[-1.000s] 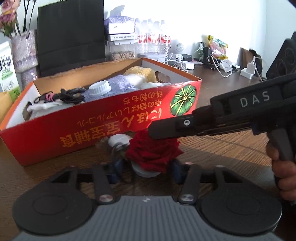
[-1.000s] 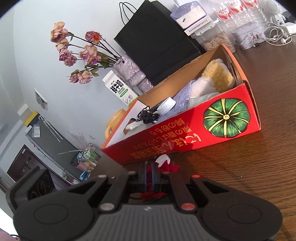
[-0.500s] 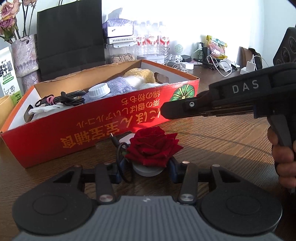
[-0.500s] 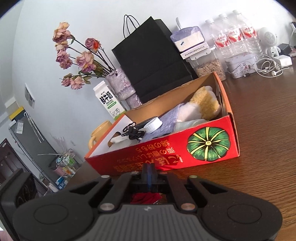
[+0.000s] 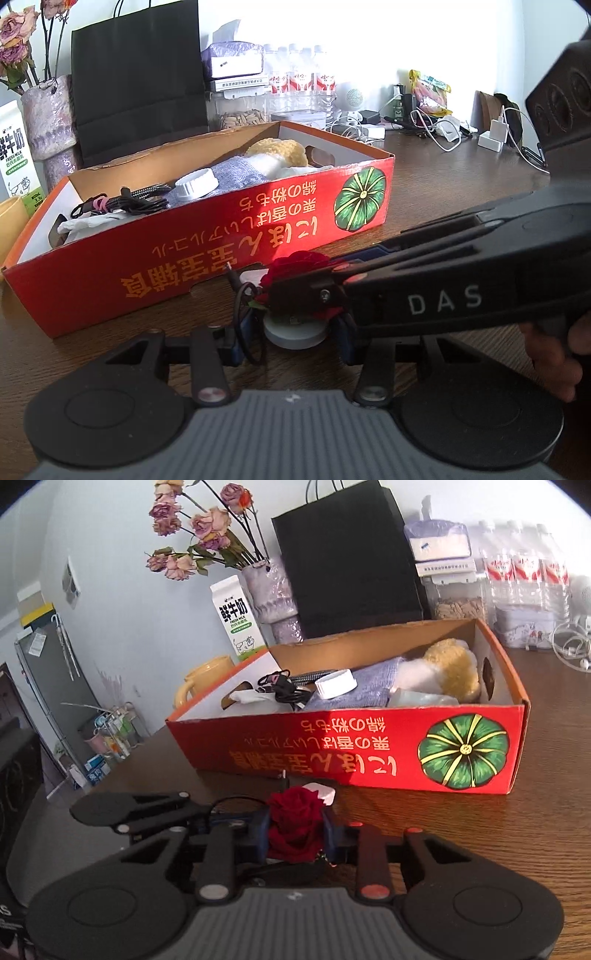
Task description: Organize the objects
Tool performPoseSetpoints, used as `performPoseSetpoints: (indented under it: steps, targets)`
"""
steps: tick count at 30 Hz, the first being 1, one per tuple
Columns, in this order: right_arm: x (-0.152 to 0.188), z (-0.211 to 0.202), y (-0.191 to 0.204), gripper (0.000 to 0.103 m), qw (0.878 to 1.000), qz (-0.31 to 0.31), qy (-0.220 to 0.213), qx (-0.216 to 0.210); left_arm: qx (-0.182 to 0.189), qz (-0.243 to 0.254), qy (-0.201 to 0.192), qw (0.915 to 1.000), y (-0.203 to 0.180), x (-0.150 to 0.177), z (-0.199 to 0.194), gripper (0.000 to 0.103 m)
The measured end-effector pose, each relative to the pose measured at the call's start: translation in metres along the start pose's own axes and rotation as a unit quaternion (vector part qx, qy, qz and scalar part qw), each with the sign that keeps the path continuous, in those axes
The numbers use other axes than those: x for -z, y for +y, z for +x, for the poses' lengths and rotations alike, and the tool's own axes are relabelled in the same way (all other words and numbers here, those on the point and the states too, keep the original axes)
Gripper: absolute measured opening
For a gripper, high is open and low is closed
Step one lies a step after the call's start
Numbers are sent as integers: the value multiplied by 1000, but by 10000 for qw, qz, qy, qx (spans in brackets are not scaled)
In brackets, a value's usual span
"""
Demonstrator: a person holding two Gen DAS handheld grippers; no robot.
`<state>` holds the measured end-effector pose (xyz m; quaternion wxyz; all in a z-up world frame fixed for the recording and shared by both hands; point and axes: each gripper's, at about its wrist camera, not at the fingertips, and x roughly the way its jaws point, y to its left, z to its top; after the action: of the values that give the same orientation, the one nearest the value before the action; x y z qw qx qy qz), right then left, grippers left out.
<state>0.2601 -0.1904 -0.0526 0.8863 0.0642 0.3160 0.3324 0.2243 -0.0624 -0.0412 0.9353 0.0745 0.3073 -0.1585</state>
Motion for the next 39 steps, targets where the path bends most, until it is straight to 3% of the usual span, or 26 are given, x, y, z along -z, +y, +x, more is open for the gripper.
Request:
performPoseSetpoints:
  steps: [1, 2, 3, 4, 5, 8, 13, 14, 15, 17, 22, 24, 25, 35, 39]
  targets:
    - [2, -1, 2, 25, 10000, -51, -45, 57, 21, -3, 0, 10000, 0, 0, 0, 45]
    - [3, -2, 5, 25, 9997, -136, -98, 158, 48, 1, 3, 10000, -1, 0, -1, 36]
    - [3, -4, 6, 24, 9989, -228, -194, 355, 168, -1, -14, 9999, 0, 1, -2, 5]
    - [3, -7, 7, 24, 9960, -388, -406, 700, 193, -20, -13, 9998, 1, 2, -3, 5]
    - [1, -13, 3, 24, 9948, -338, -557, 777, 188, -56, -12, 9998, 1, 2, -4, 5]
    - [-3, -27, -18, 24, 9950, 223, -744, 631, 195, -71, -13, 9998, 1, 2, -3, 5]
    - [5, -22, -37, 24, 9944, 984, -372, 47, 177, -106, -37, 9998, 0, 2, -5, 11]
    - [6, -21, -36, 24, 9940, 1029, -359, -45, 234, -110, -48, 9997, -1, 2, -7, 18]
    - [6, -22, -36, 25, 9937, 1050, -375, -105, 278, -96, -65, 9995, -1, 2, -8, 36]
    - [7, -21, -33, 25, 9935, 1058, -356, -239, 154, -31, -153, 9998, -3, 2, -11, 61]
    - [8, -17, -23, 25, 9950, 913, -217, -354, 96, -29, -86, 9999, -3, 1, -8, 57]
    - [9, -16, -20, 25, 9948, 874, -154, -493, 117, -31, -44, 9999, -2, 1, -6, 42]
    - [9, -16, -17, 25, 9955, 817, -152, -466, 137, -41, -28, 9999, -1, 2, -4, 41]
    - [10, -20, -13, 24, 9965, 707, -295, -324, 111, 66, -165, 9998, -4, 3, -8, 39]
    - [9, -23, -13, 24, 9970, 628, -441, -36, 152, 52, -120, 9998, -4, 3, -8, 39]
